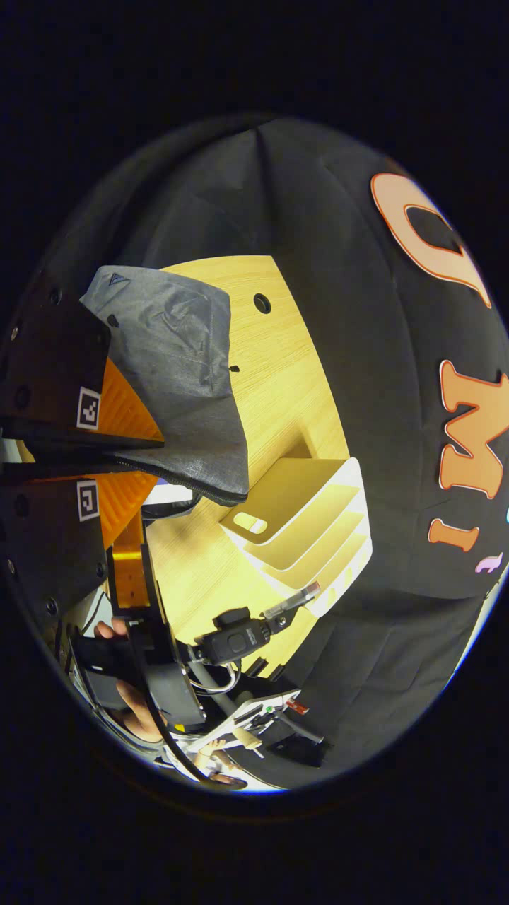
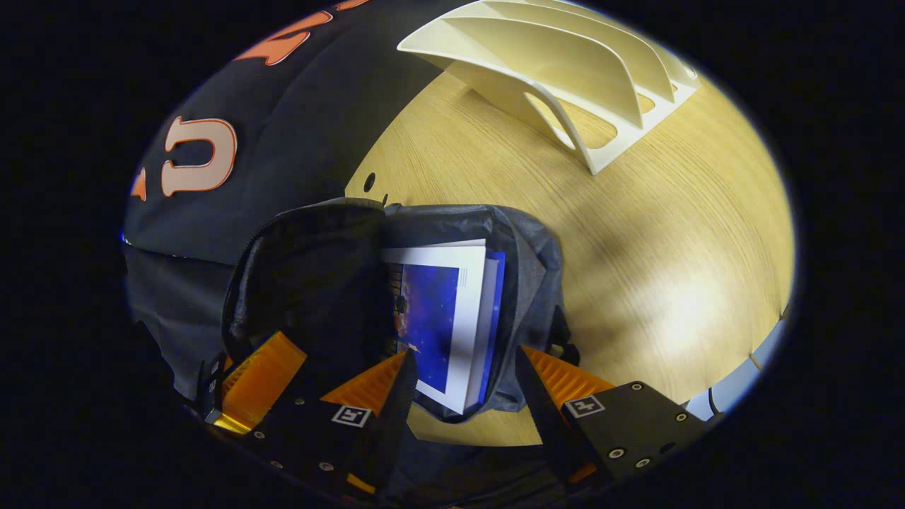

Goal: Open the schoolbag, grab two books from the bookshelf and put them into the schoolbag.

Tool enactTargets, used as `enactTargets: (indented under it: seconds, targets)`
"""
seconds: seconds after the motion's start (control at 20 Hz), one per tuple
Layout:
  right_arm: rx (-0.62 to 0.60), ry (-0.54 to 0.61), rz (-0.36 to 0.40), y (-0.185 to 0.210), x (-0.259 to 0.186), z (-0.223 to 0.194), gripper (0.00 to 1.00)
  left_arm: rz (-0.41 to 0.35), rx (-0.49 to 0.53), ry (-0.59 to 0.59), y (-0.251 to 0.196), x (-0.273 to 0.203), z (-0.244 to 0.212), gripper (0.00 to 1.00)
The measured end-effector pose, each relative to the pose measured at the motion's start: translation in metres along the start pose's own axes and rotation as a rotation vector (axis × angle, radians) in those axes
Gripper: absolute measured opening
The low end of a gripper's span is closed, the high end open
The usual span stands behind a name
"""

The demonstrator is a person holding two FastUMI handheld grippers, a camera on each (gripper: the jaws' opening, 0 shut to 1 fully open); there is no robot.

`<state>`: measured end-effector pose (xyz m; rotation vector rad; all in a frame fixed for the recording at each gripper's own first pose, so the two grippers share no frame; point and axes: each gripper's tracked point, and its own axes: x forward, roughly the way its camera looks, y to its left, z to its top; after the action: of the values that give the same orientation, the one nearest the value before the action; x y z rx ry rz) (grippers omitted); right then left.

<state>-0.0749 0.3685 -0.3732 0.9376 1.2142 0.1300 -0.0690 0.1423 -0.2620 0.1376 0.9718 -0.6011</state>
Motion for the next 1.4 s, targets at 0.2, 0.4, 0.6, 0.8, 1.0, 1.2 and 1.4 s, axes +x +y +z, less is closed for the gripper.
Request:
enactTargets:
  seconds: [0.2,0.4,0.6,0.8,1.0,1.2,1.4]
  targets:
    - [-0.073,0.025,-0.049,-0.027,-0.039,0.018,0.94,0.014,-0.014,0.003,-0.017,0.004,0.002,0.32]
    - [-0.121,0.014,-0.046,-0.047,-0.075,0.050,0.96,0.063,-0.026,-0.009,-0.040,0.007,0.012,0.63]
    - [-0.178,-0.078,-0.017,-0.054,-0.118,0.105,0.96,0.097,-0.071,-0.086,-0.076,0.012,0.047,0.84]
    - [-0.283,-0.277,-0.022,-0.059,-0.158,0.176,0.97,0.167,-0.117,-0.218,-0.102,0.017,0.098,0.95]
    - [-0.397,-0.441,-0.053,-0.065,-0.207,0.236,0.98,0.230,-0.155,-0.330,-0.124,0.017,0.144,0.95]
    - [-0.540,-0.613,-0.068,-0.052,-0.271,0.277,0.98,0.275,-0.198,-0.452,-0.144,0.013,0.193,0.95]
    - [-0.667,-0.789,-0.063,-0.028,-0.319,0.306,0.97,0.342,-0.210,-0.606,-0.153,-0.007,0.240,0.94]
